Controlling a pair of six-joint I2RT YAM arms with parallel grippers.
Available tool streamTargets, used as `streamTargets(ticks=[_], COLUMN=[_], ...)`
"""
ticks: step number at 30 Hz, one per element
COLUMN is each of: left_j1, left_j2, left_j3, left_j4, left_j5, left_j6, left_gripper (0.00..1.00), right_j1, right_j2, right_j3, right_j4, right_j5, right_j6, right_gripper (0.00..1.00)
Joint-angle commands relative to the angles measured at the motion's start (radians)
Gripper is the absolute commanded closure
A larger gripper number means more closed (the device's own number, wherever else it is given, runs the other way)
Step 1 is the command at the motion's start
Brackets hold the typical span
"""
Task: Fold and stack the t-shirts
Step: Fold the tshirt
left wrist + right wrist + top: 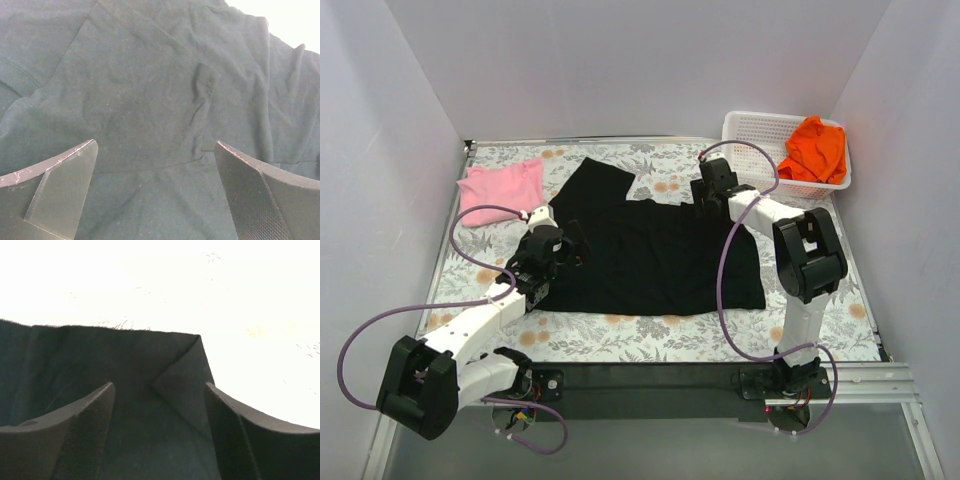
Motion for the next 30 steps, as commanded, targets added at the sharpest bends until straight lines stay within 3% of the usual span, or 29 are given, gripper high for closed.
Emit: streamTargets(ticks=[1, 6, 30], left_j1=[0.004, 0.004, 0.004], left_j2=[-0.002, 0.004, -0.002], left_j3=[0.009, 0.005, -0.001], left_j4=[-0.008, -0.005, -0.002], left_j5=[-0.002, -0.008, -0.01], left_j6=[0.016, 0.021, 0.023], left_gripper=[0.04, 0.04, 0.04], right_j1=[-0.024, -0.033, -0.082], right_j2=[0.049, 0.08, 0.027], right_j3=[0.042, 0.046, -0.035], right_j4=[0.041, 0.043, 0.058], right_j5=[-0.01, -0.022, -0.031], right_j6=[0.0, 0.022, 0.069], right_gripper=[0.37, 0.48, 0.6])
